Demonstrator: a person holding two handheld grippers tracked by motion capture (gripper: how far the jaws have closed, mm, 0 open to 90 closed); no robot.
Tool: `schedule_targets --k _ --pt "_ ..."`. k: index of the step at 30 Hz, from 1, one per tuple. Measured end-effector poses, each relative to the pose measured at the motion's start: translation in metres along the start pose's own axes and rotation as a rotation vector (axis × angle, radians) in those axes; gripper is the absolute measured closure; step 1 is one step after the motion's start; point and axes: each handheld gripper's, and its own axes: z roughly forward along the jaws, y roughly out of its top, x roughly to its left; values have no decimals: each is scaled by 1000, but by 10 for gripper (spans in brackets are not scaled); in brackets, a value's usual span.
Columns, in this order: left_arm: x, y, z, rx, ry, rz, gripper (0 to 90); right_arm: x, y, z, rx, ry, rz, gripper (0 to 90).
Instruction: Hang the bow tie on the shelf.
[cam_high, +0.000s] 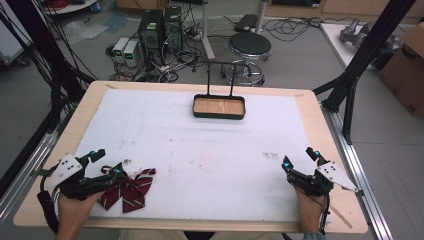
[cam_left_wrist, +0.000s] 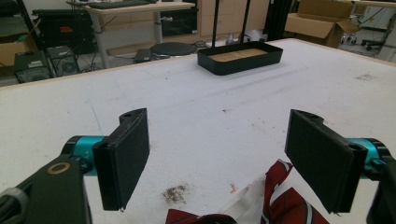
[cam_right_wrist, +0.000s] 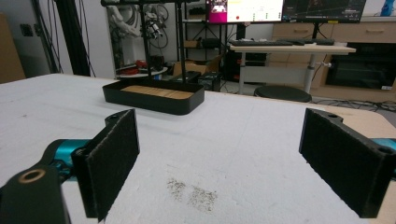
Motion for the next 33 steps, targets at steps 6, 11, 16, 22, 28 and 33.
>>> schedule_targets --k 6,11,16,22,28,33 --pt "-1 0 -1 -5 -26 11 229 1 0 0 3 3 -1 112" --pt "-3 -1 0 16 -54 32 241 1 0 0 4 4 -2 112" --pt "-4 -3 1 61 -110 41 291 1 0 1 7 6 -6 112" --pt "-6 -9 6 135 -135 75 289 1 0 1 9 6 -3 112" --pt "-11 -16 14 211 -202 107 369 1 0 1 12 8 -5 112" --pt "-14 -22 20 280 -245 131 415 1 0 2 12 7 -5 112"
